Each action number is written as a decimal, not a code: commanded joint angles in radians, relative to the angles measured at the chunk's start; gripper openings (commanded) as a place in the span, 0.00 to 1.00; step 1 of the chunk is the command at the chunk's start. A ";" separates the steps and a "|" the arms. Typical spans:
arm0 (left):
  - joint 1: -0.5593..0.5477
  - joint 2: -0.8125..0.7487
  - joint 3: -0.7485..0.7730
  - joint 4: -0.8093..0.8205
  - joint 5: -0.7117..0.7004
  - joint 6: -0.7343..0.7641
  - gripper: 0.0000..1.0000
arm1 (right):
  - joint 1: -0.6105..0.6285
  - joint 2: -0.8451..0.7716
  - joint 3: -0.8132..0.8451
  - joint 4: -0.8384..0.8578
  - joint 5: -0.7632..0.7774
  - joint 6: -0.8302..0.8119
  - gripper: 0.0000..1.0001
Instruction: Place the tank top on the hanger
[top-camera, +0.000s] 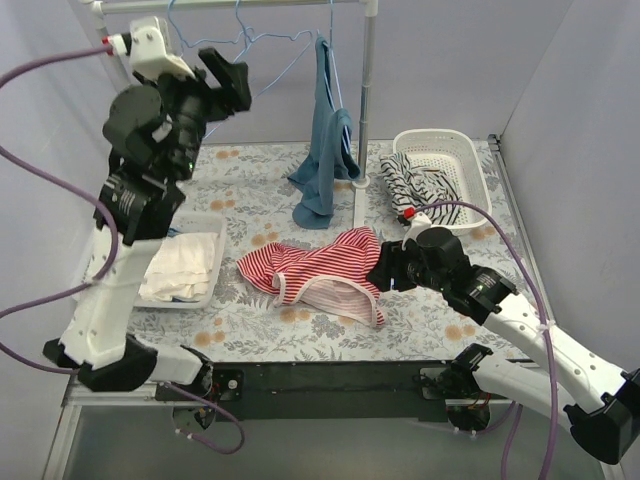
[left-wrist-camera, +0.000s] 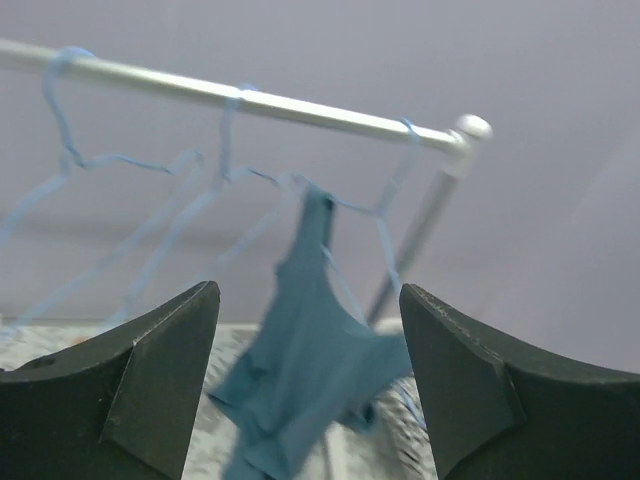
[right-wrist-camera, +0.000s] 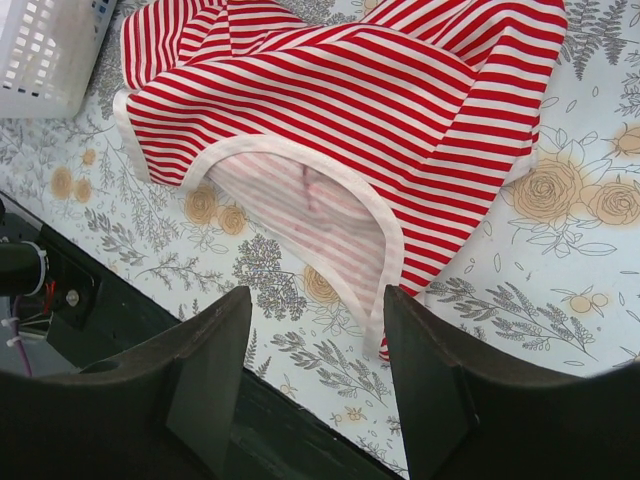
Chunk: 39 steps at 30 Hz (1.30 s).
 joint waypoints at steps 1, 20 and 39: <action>0.275 0.204 0.182 -0.150 0.344 0.034 0.74 | -0.002 0.013 0.057 0.049 -0.040 -0.031 0.64; 0.616 0.515 0.341 -0.127 0.903 0.085 0.58 | -0.002 0.054 0.064 0.060 -0.086 -0.069 0.64; 0.579 0.585 0.263 -0.067 0.841 0.154 0.35 | -0.002 0.074 0.064 0.062 -0.094 -0.069 0.64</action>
